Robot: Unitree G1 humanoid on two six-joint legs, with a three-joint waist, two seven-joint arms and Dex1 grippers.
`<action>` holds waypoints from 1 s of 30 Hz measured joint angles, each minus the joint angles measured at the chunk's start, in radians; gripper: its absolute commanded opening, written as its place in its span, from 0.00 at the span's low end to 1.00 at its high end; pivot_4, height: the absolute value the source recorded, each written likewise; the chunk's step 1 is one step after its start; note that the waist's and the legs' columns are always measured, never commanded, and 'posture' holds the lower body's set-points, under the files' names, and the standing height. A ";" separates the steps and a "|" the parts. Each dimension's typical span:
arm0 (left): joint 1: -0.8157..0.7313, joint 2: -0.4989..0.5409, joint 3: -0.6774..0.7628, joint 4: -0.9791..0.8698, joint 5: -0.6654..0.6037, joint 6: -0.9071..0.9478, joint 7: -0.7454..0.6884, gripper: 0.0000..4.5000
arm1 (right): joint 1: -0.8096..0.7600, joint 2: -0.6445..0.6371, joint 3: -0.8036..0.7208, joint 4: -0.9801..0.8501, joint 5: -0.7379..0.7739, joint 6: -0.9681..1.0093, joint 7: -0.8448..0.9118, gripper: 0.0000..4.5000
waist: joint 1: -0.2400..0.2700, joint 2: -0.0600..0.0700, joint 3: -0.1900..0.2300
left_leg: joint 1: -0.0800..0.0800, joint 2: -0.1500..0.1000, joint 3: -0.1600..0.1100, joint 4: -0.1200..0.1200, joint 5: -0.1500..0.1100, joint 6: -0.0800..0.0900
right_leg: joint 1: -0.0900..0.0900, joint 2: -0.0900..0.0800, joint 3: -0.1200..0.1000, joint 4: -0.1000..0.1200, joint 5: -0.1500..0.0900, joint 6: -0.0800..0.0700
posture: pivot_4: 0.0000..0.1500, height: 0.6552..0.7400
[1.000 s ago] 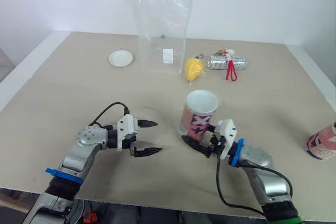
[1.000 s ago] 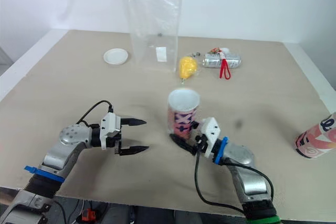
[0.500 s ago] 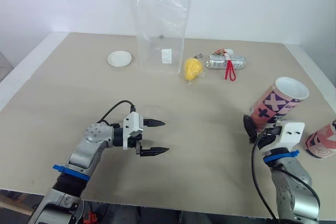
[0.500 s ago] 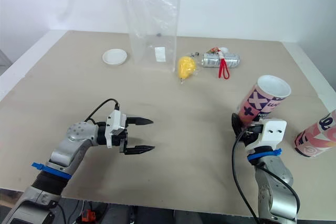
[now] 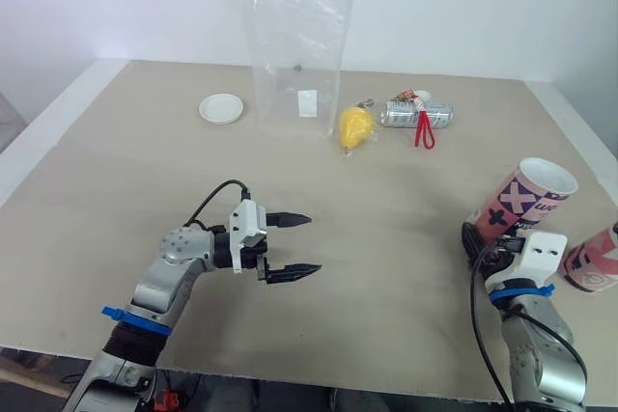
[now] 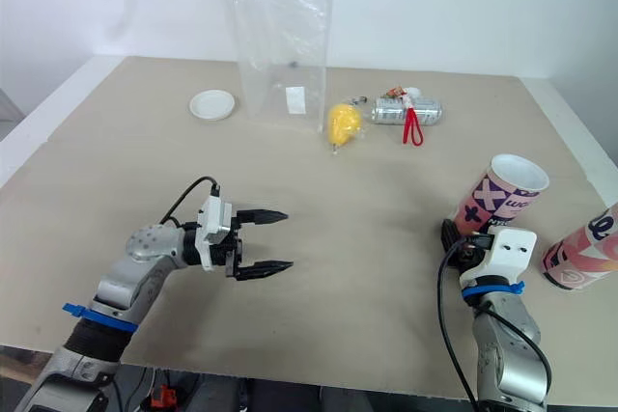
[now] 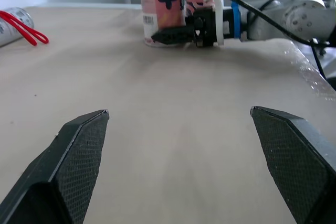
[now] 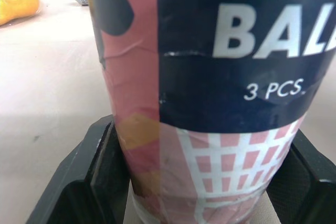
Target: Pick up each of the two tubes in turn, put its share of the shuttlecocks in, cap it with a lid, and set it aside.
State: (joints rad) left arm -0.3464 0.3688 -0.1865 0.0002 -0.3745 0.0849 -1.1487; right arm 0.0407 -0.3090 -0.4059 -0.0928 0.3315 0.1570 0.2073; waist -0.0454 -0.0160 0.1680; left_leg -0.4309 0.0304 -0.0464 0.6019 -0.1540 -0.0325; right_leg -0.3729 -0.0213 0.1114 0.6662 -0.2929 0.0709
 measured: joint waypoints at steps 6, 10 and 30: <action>0.002 -0.006 -0.003 0.001 0.005 -0.023 0.005 1.00 | 0.000 -0.002 -0.021 0.001 0.025 0.013 -0.004 0.91 | 0.000 0.000 0.000 | 0.000 0.000 0.000 0.000 0.000 0.000 | 0.000 0.000 0.000 0.000 0.000 0.000 | 1.00 1.00; 0.001 -0.006 -0.010 0.013 0.017 -0.036 0.004 1.00 | 0.020 -0.012 -0.024 0.000 0.037 0.024 0.021 0.99 | 0.000 0.000 0.000 | 0.000 0.000 0.000 0.000 0.000 0.000 | 0.000 0.000 0.000 0.000 0.000 0.000 | 1.00 1.00; -0.013 0.008 -0.012 0.038 0.043 -0.045 0.008 1.00 | 0.380 -0.031 -0.015 -0.267 0.033 0.012 0.145 0.99 | 0.001 0.002 -0.001 | 0.000 0.000 0.000 0.000 0.000 0.000 | 0.000 0.000 0.000 0.000 -0.002 0.000 | 1.00 1.00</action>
State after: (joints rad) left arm -0.3594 0.3765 -0.1988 0.0383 -0.3320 0.0398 -1.1411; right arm 0.4209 -0.3396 -0.4213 -0.3601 0.3642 0.1693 0.3526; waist -0.0446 -0.0142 0.1670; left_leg -0.4308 0.0306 -0.0466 0.6015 -0.1541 -0.0325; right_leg -0.3729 -0.0214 0.1113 0.6661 -0.2951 0.0705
